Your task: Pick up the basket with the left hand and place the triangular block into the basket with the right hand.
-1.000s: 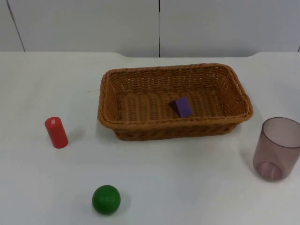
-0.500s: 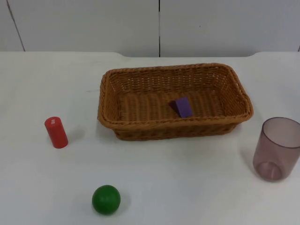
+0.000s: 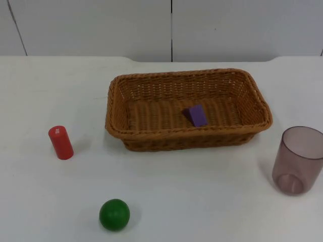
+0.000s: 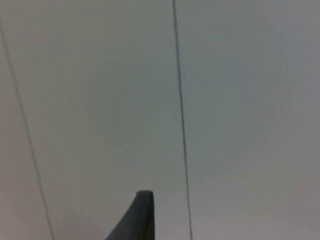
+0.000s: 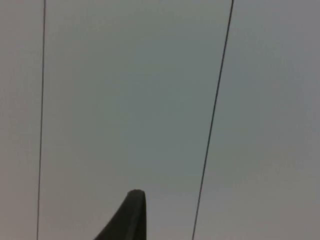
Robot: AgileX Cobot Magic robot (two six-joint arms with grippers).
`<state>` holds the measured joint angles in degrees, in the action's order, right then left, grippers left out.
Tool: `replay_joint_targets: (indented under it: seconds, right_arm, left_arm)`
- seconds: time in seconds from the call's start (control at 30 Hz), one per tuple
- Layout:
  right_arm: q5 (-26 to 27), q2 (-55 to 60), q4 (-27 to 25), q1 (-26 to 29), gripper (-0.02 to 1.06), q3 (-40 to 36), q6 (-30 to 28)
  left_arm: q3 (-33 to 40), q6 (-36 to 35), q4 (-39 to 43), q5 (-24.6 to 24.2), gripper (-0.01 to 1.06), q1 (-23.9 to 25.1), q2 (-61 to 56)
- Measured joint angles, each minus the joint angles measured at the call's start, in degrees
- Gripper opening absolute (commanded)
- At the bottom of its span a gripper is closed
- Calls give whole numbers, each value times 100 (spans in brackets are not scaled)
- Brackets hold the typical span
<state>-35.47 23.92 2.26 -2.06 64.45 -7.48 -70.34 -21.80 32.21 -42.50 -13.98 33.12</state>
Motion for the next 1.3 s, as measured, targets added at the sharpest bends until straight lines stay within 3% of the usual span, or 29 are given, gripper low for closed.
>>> replay_joint_targets:
  seconds: [0.17, 0.27, 0.43, 0.57, 0.67, 1.13, 1.3]
  right_arm:
    - [-155, -586, 24, 0, 104, 0, -56]
    - [-219, -789, -68, 10, 104, 0, -223]
    - [-538, -1069, -695, 493, 104, 363, -916]
    - [-510, -1352, -989, 658, 104, 535, -1068]
    - [-505, -1591, -1124, 717, 104, 563, -1174]
    - [-1502, -1986, -1173, 520, 104, 586, -1289]
    - [-1824, -2134, -1501, 202, 104, 586, -1278]
  left_arm:
    - [-2, 292, 11, -250, 105, 248, -706]
    - [-12, 566, -182, -148, 105, 674, -998]
    - [-15, 1318, -1088, 335, 105, 1632, -1649]
    - [-24, 1708, -1520, 399, 105, 1864, -1993]
    - [-24, 2180, -1880, 430, 105, 1905, -2241]
    - [-24, 2292, -2372, -276, 105, 1701, -2857]
    - [-27, 2393, -3006, -540, 105, 1594, -3004]
